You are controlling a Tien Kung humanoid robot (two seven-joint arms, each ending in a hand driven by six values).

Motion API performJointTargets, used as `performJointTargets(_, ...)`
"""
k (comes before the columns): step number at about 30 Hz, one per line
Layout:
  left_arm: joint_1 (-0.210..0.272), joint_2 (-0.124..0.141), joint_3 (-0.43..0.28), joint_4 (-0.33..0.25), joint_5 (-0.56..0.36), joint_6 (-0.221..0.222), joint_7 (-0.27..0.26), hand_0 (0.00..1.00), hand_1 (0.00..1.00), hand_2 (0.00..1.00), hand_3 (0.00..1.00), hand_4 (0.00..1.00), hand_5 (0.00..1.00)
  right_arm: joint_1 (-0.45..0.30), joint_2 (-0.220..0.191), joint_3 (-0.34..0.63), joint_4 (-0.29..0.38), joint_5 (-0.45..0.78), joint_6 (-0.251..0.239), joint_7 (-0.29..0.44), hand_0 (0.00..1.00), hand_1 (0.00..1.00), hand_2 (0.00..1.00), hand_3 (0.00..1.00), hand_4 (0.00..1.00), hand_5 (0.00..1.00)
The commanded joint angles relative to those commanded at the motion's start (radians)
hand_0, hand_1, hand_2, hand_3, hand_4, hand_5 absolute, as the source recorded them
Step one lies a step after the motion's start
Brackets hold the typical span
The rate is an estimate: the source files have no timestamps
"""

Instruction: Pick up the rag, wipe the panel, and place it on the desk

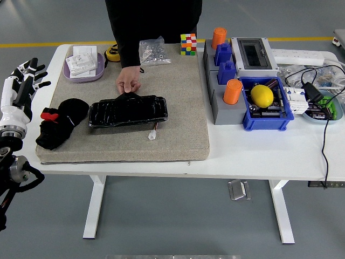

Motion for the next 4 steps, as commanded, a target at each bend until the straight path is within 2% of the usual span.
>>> performJointTargets(4, 0.006, -0.020, -0.021, 0.001, -0.001, -0.011, 0.000, 0.546, 0.687, 0.695, 0.723, 0.873, 0.651, -0.001, 0.001, 0.002, 0.000, -0.001, 0.000, 0.000, 0.765, 0.719, 0.718, 0.590, 0.888, 0.569)
